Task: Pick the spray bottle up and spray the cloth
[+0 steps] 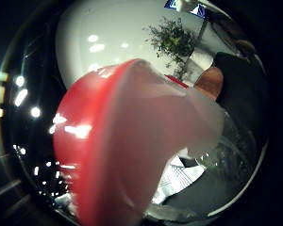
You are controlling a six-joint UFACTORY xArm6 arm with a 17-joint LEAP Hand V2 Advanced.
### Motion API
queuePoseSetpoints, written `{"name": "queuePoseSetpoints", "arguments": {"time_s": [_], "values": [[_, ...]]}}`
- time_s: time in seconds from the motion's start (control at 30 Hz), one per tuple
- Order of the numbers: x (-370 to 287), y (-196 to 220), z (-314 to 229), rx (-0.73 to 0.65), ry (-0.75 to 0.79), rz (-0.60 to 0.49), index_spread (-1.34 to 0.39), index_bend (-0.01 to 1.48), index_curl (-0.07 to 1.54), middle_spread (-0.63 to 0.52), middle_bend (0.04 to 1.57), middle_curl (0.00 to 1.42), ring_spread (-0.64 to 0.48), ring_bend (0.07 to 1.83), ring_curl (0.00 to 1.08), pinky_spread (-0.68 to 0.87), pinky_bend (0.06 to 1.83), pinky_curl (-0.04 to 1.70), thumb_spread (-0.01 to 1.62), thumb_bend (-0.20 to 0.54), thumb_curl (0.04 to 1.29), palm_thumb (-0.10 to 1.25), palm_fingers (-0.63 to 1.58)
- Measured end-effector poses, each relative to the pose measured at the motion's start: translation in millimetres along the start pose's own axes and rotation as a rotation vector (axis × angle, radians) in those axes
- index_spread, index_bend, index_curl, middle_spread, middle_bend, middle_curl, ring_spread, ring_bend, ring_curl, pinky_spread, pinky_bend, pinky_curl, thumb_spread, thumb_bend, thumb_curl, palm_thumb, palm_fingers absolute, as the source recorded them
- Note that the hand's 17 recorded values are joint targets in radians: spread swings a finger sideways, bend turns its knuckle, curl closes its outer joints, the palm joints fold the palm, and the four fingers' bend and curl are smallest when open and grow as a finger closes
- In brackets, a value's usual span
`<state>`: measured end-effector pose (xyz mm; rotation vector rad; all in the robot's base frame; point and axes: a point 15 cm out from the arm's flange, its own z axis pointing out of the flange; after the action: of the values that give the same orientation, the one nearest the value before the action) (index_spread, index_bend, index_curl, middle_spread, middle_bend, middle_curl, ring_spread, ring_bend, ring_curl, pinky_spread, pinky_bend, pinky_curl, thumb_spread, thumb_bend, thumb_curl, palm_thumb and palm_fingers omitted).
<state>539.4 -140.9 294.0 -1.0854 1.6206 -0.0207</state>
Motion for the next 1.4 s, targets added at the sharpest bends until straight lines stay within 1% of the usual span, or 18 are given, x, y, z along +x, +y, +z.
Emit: {"name": "queuePoseSetpoints", "arguments": {"time_s": [0.07,0.1,0.2,0.23,0.27,0.3,0.33,0.37,0.4,0.43,0.47,0.5,0.53,0.6,0.7,0.93,1.17,1.4], "values": [[-3,1,7,-0.003,0.009,-0.005,-0.20,0.16,0.28,0.09,0.22,0.33,0.29,0.48,0.24,0.62,1.04,0.13,0.99,-0.024,0.33,0.25,0.29],[-5,1,10,-0.003,0.012,-0.009,-0.23,0.16,0.28,0.04,0.24,0.33,0.26,0.54,0.25,0.60,1.05,0.13,1.00,-0.022,0.34,0.27,0.37],[-17,-1,23,-0.003,0.000,-0.019,-0.30,0.16,0.28,-0.07,0.29,0.35,0.11,0.69,0.28,0.54,1.03,0.10,1.01,-0.017,0.35,0.31,0.51],[-19,-1,28,-0.002,-0.007,-0.011,-0.38,0.18,0.27,-0.16,0.39,0.38,-0.04,0.77,0.29,0.41,1.02,0.07,1.03,-0.007,0.36,0.37,0.67],[-21,-2,31,0.000,-0.013,0.001,-0.42,0.18,0.27,-0.23,0.43,0.39,-0.16,0.83,0.30,0.25,1.05,0.06,1.04,-0.007,0.37,0.41,0.79],[-22,-1,34,0.001,-0.017,0.010,-0.47,0.19,0.29,-0.32,0.53,0.43,-0.29,0.91,0.33,-0.03,1.10,0.07,1.05,-0.005,0.38,0.46,1.03],[-24,-2,35,0.004,-0.023,0.019,-0.50,0.20,0.30,-0.36,0.57,0.45,-0.34,0.93,0.34,-0.18,1.11,0.07,1.05,0.000,0.40,0.50,1.12],[-26,-3,37,0.010,-0.030,0.029,-0.53,0.27,0.34,-0.38,0.65,0.49,-0.36,0.97,0.37,-0.32,1.10,0.09,1.04,0.009,0.42,0.56,1.27],[-28,-4,38,0.017,-0.036,0.039,-0.54,0.36,0.38,-0.38,0.73,0.52,-0.35,1.01,0.40,-0.41,1.09,0.10,1.03,0.003,0.43,0.59,1.37],[-30,-4,39,0.022,-0.044,0.046,-0.53,0.51,0.45,-0.36,0.83,0.56,-0.33,1.06,0.43,-0.49,1.10,0.14,1.01,-0.003,0.45,0.64,1.44],[-32,-4,40,0.026,-0.052,0.052,-0.50,0.64,0.51,-0.34,0.89,0.59,-0.32,1.09,0.45,-0.51,1.12,0.17,1.02,-0.001,0.47,0.69,1.46],[-33,-5,41,0.030,-0.057,0.057,-0.49,0.68,0.53,-0.33,0.92,0.60,-0.31,1.11,0.46,-0.52,1.13,0.19,1.02,-0.004,0.48,0.70,1.45],[-33,-5,41,0.032,-0.060,0.061,-0.45,0.80,0.59,-0.31,1.00,0.63,-0.29,1.17,0.48,-0.49,1.18,0.23,1.02,0.014,0.51,0.78,1.44],[-37,-8,41,0.049,-0.075,0.072,-0.39,0.90,0.64,-0.27,1.10,0.66,-0.26,1.25,0.52,-0.42,1.27,0.31,1.01,0.031,0.56,0.88,1.37],[-45,-8,41,0.045,-0.103,0.072,-0.34,1.00,0.68,-0.23,1.20,0.70,-0.24,1.33,0.57,-0.35,1.35,0.38,0.92,0.022,0.64,0.98,1.29],[-53,-9,35,0.034,-0.145,0.072,-0.29,1.09,0.70,-0.19,1.28,0.71,-0.22,1.41,0.60,-0.31,1.37,0.47,0.74,-0.013,0.77,1.07,1.23],[-54,-13,27,0.028,-0.149,0.073,-0.27,1.13,0.70,-0.18,1.31,0.72,-0.21,1.44,0.61,-0.30,1.36,0.52,0.53,-0.018,0.87,1.07,1.22],[-53,-16,18,0.034,-0.139,0.079,-0.27,1.14,0.69,-0.18,1.32,0.71,-0.20,1.45,0.60,-0.30,1.34,0.56,0.44,-0.018,0.93,1.06,1.22]]}}
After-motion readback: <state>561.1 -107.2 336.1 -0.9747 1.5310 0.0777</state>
